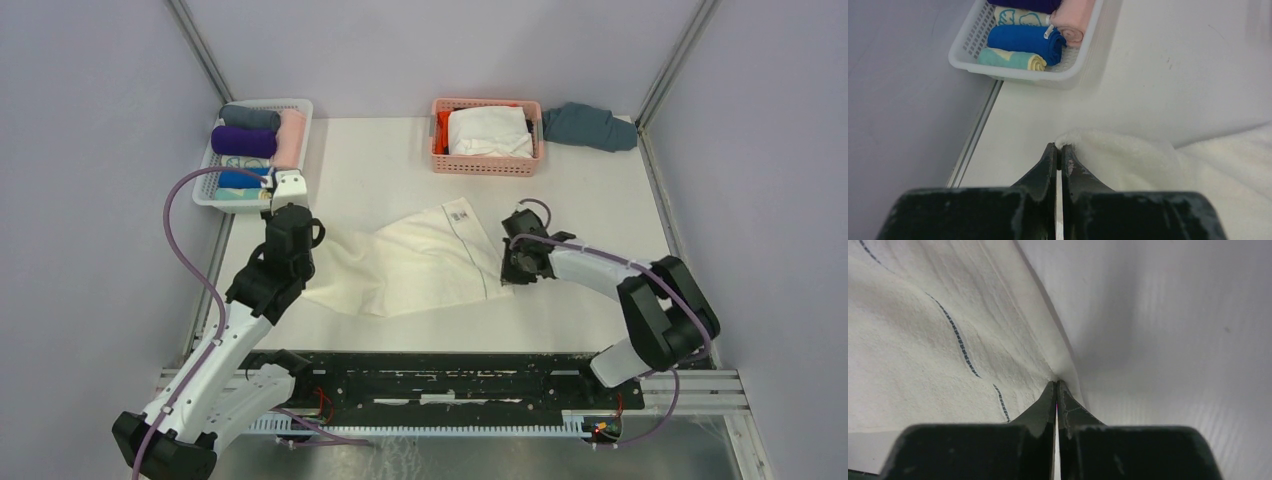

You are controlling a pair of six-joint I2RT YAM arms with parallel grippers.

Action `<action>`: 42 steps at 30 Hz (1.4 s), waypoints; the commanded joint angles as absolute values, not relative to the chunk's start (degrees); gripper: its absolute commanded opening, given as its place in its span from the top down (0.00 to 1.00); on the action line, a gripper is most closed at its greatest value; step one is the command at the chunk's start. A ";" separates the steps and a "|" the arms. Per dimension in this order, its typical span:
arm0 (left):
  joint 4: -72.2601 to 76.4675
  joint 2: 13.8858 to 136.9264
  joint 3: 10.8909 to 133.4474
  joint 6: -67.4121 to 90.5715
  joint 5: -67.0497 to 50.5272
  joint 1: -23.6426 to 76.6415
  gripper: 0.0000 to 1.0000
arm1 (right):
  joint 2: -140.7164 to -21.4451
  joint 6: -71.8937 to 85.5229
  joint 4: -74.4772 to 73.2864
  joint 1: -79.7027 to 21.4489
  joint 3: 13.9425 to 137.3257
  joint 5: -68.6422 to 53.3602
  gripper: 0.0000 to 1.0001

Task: Roll the towels
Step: Flatten out the towel at the center of the board.

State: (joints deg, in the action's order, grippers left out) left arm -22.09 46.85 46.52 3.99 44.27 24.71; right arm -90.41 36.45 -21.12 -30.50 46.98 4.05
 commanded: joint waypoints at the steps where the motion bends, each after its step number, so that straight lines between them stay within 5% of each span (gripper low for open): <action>1: -18.62 46.14 46.59 2.71 43.07 24.33 0.97 | -84.35 46.32 -34.69 -27.98 37.24 5.24 0.95; 10: -18.98 46.19 46.40 3.02 42.44 24.35 0.97 | -61.66 48.76 -46.00 -25.56 36.10 15.10 0.91; 15: -19.02 46.23 46.10 3.09 36.85 24.32 0.97 | -60.93 34.77 -37.62 -25.57 41.66 12.21 0.51; 19: -19.33 45.82 45.82 2.79 33.42 24.30 0.97 | -69.13 23.69 -31.40 -25.49 49.16 9.88 0.41; 29: -18.81 44.74 45.15 2.20 30.05 24.35 0.97 | -99.16 3.30 -30.34 -25.20 73.24 -0.92 0.42; 42: -18.82 44.18 45.09 2.36 29.62 24.34 0.97 | -120.33 -3.17 -37.20 -25.14 95.18 -3.28 0.51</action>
